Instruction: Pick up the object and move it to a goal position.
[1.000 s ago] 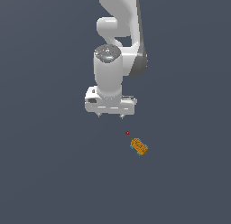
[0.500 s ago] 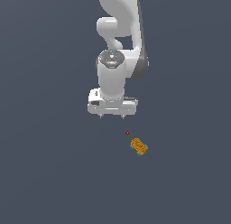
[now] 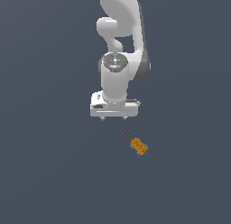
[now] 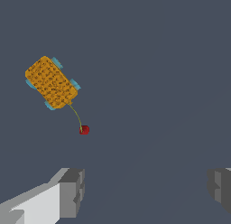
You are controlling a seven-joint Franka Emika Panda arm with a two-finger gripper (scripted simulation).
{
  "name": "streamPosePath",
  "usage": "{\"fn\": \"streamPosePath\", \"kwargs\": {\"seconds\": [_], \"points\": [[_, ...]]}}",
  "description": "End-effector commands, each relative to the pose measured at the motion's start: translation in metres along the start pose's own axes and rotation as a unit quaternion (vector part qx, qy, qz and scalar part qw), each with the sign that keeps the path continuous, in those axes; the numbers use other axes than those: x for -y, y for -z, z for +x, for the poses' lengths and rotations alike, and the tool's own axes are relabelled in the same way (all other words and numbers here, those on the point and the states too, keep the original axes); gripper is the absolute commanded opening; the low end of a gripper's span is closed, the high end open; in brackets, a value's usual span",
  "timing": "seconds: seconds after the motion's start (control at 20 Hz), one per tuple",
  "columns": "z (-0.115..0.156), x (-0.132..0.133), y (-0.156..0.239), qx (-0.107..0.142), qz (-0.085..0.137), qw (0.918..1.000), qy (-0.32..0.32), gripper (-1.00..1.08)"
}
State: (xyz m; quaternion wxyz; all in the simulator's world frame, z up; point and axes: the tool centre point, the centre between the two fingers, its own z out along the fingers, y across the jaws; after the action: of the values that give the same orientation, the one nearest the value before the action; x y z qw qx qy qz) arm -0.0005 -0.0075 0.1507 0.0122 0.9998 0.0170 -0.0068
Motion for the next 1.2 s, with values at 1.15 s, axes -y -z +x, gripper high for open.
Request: {"fn": "streamPosePath", "kwargs": {"seconds": [1.15], "points": [[0.063,0.099,-0.076,-0.009,0.007,0.9463,0.323,1.00]]}}
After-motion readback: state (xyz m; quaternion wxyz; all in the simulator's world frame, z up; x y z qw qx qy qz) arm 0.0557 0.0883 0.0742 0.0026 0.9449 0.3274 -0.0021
